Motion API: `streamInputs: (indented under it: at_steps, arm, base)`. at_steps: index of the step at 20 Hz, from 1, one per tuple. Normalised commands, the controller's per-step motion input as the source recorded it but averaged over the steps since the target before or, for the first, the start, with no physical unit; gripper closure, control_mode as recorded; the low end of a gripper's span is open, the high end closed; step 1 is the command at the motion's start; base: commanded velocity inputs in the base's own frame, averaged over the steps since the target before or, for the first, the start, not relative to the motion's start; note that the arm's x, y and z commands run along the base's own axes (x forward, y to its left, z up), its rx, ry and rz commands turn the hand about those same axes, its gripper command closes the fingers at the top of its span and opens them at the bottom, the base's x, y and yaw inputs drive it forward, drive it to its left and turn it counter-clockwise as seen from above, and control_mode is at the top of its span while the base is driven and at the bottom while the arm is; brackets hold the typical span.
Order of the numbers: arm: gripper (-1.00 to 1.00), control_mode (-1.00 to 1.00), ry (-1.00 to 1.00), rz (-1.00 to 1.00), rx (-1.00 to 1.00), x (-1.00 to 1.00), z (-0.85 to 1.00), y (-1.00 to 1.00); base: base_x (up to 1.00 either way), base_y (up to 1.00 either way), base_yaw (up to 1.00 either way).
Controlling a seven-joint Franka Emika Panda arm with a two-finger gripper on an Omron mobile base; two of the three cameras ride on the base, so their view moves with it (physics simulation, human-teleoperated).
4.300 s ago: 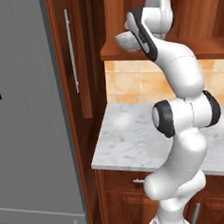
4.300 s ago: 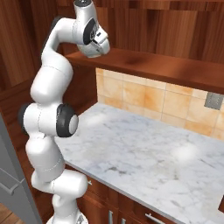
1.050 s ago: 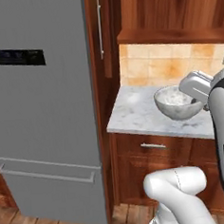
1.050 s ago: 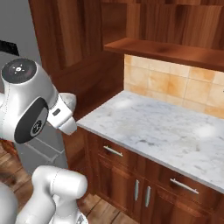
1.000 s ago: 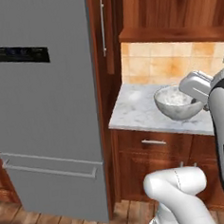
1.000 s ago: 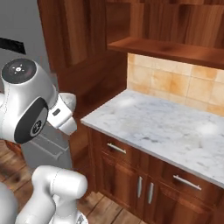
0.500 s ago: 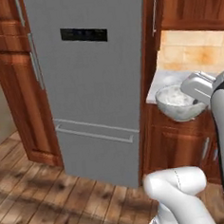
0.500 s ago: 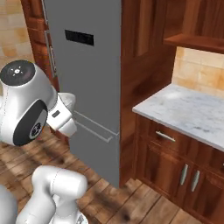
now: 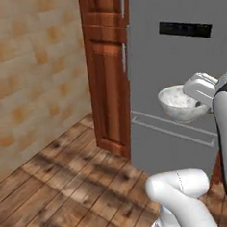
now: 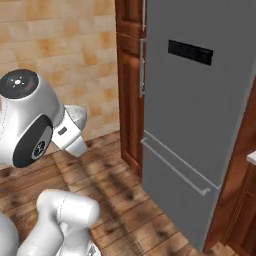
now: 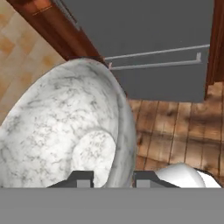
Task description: Take the smaller bowl and place it next to the appetizer plate on the dining counter , and place the larger bowl next to the plate with cooked food.
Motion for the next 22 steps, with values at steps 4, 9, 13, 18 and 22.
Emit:
streamInputs:
  at_steps: [4, 9, 13, 18, 22]
  arm:
    - [1.00, 1.00, 0.00, 0.00, 0.00, 0.00, 0.00, 0.00]
    - [1.00, 1.00, 0.00, 0.00, 0.00, 0.00, 0.00, 0.00]
    - [1.00, 1.00, 0.00, 0.00, 0.00, 0.00, 0.00, 0.00]
    - [1.00, 1.00, 0.00, 0.00, 0.00, 0.00, 0.00, 0.00]
    - [1.00, 1.00, 0.00, 0.00, 0.00, 0.00, 0.00, 0.00]
  base:
    - [0.44, 0.91, 0.54]
    - [0.39, 0.82, 0.57]
    - [0.47, 0.83, 0.57]
    - [0.44, 0.84, 0.57]
    - [0.49, 0.90, 0.56]
